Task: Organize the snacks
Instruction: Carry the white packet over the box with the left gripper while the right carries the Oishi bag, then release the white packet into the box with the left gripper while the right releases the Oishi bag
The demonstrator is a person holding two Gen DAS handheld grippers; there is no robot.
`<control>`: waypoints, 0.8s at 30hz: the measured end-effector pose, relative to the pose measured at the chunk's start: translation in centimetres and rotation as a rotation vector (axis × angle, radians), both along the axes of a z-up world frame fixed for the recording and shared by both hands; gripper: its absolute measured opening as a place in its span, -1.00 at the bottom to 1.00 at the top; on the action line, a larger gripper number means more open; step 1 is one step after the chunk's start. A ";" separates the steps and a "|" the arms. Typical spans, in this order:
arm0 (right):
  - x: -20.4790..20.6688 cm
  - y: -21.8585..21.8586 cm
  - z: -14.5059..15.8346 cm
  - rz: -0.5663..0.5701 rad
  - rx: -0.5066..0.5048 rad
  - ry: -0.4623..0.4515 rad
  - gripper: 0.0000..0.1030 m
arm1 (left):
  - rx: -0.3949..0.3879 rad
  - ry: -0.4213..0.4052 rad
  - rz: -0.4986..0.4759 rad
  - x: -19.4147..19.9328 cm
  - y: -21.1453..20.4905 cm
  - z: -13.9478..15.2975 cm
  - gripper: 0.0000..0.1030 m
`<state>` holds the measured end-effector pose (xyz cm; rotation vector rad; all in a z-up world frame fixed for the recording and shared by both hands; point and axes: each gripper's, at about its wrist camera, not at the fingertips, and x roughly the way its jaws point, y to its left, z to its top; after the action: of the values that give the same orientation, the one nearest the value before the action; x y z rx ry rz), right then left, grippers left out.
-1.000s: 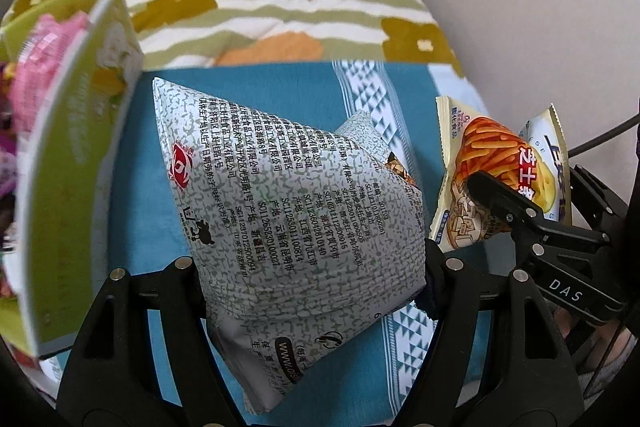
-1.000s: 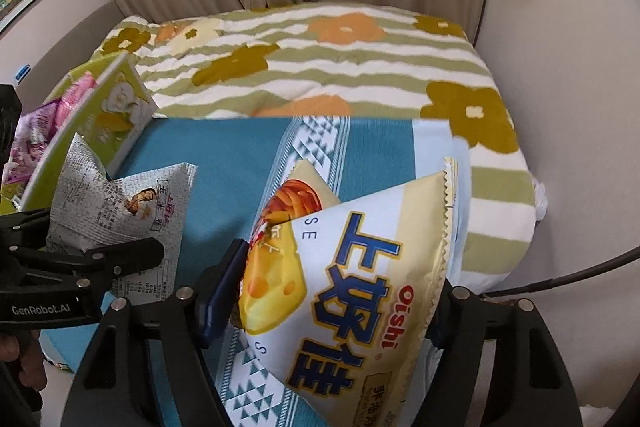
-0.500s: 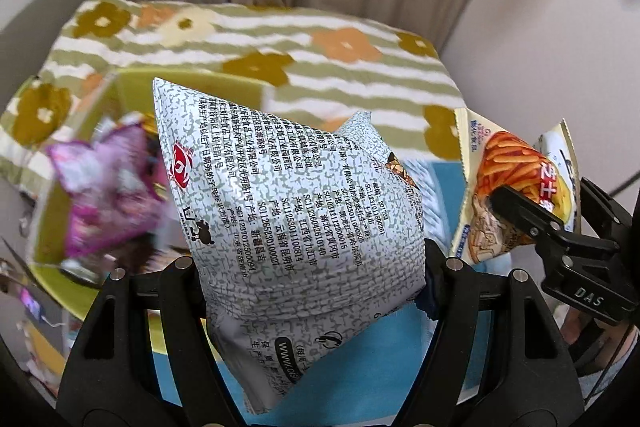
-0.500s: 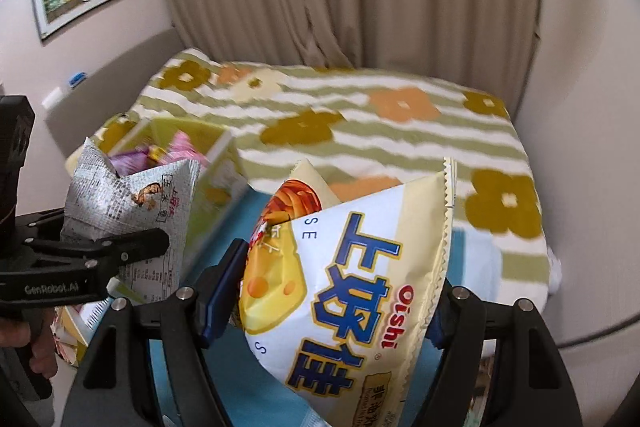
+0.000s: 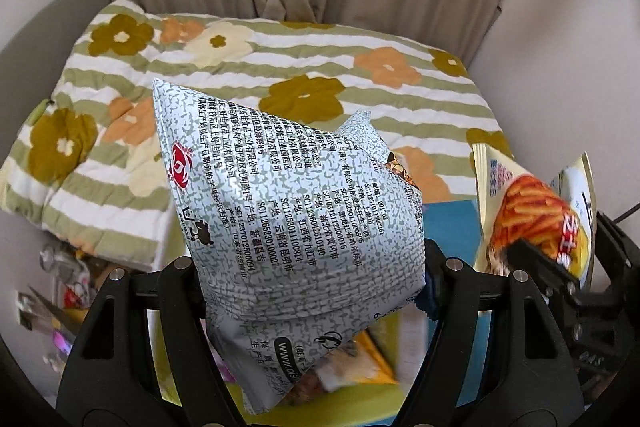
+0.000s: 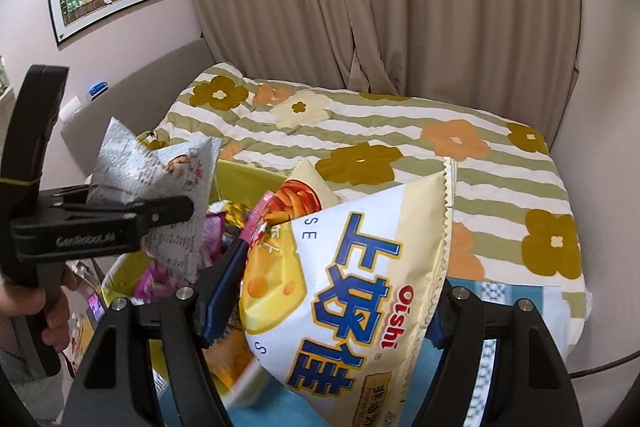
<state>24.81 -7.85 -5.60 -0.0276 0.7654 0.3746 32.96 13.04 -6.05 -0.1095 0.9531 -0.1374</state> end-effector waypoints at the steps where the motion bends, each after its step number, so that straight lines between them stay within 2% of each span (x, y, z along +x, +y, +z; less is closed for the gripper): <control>1: 0.3 0.6 -0.1 -0.006 0.001 0.006 0.36 | -0.003 0.009 -0.011 0.8 0.6 -0.2 0.35; 3: 0.7 2.1 -0.5 -0.023 -0.002 0.022 0.36 | -0.010 0.024 -0.028 2.3 1.3 -0.8 0.42; 4: 0.8 2.4 -0.6 -0.028 -0.004 0.026 0.36 | -0.014 0.038 -0.040 3.1 1.7 -1.1 0.55; 5: 0.9 2.9 -0.8 -0.037 -0.007 0.032 0.36 | -0.009 0.043 -0.046 3.5 1.8 -1.3 0.79; 7: 1.3 3.7 -1.2 -0.056 -0.010 0.048 0.36 | 0.015 0.037 -0.056 4.3 2.2 -1.7 1.00; 13: 1.4 5.1 -2.2 -0.091 -0.038 0.090 0.36 | 0.006 0.031 -0.098 3.5 4.0 -2.5 1.00; 17: 0.6 5.9 -2.5 -0.104 -0.058 0.113 0.36 | 0.046 0.016 -0.125 2.3 4.4 -2.9 1.00; 24: -0.1 8.0 -3.5 -0.086 -0.094 0.158 0.36 | 0.045 0.001 -0.134 1.1 4.9 -2.9 1.00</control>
<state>24.70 0.17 -9.11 -0.0538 0.9370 0.2609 34.09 17.91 -8.93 -0.0036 0.9637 -0.2395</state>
